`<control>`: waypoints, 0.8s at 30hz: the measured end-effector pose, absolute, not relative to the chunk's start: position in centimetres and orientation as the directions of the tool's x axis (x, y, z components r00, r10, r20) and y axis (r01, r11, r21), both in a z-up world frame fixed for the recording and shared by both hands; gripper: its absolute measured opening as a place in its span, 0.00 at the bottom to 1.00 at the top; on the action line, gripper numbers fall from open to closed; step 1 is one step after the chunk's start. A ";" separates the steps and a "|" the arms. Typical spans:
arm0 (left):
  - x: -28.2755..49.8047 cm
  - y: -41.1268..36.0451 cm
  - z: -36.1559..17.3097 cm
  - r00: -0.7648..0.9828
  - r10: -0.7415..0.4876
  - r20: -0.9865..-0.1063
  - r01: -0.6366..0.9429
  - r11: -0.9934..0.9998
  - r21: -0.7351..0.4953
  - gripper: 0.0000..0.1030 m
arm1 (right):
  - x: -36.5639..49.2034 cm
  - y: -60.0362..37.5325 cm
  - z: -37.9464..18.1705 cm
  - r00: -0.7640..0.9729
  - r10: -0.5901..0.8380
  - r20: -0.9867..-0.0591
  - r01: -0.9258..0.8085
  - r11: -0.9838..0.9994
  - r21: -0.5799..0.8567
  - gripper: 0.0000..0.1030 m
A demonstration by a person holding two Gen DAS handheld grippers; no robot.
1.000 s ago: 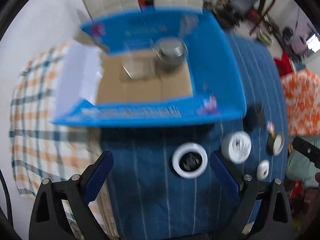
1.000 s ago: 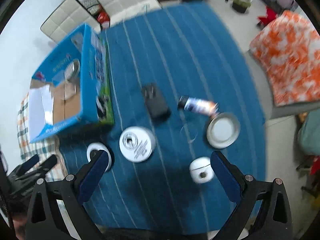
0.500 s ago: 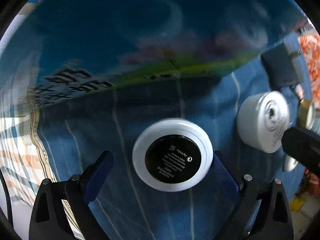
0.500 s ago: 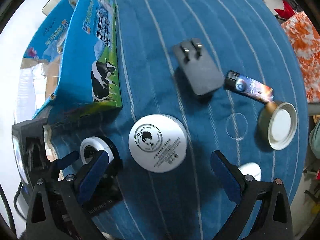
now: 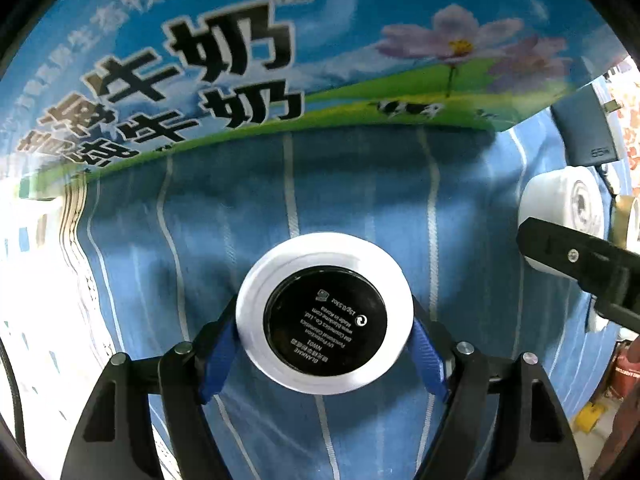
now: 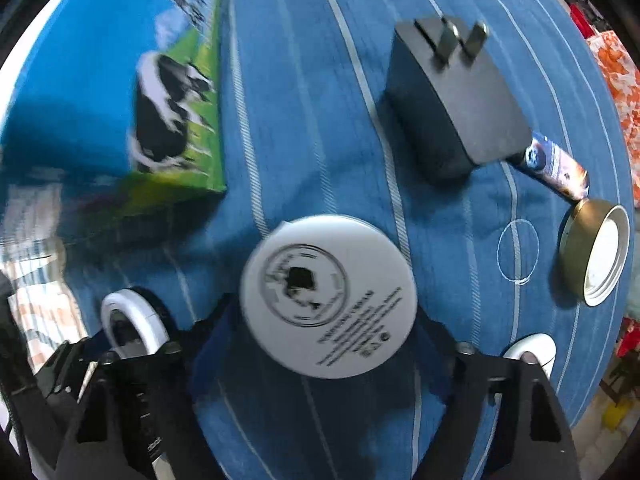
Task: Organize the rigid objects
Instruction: 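Grasp the black-lid white jar with the left gripper while the right grasps the white cream jar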
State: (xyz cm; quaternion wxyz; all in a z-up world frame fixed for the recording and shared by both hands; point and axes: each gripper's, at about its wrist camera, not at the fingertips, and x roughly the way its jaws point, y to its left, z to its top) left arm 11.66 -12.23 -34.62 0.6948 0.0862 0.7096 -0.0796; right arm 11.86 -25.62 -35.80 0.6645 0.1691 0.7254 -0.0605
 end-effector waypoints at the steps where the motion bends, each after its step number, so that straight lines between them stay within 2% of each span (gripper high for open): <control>1: 11.5 -12.2 -34.6 -0.015 0.016 -1.000 0.236 0.972 0.012 0.72 | 11.8 -25.7 -35.7 -0.047 0.156 -0.987 0.323 0.937 0.133 0.69; 12: 10.6 -11.3 -34.7 0.014 0.012 -1.000 0.213 0.977 0.015 0.71 | 10.4 -26.2 -35.0 -0.030 0.131 -0.991 0.314 0.942 0.115 0.67; 24: 8.2 -9.9 -31.5 0.057 -0.006 -0.998 0.224 0.974 0.007 0.71 | 7.9 -24.8 -30.8 0.056 0.087 -0.995 0.236 0.967 0.098 0.60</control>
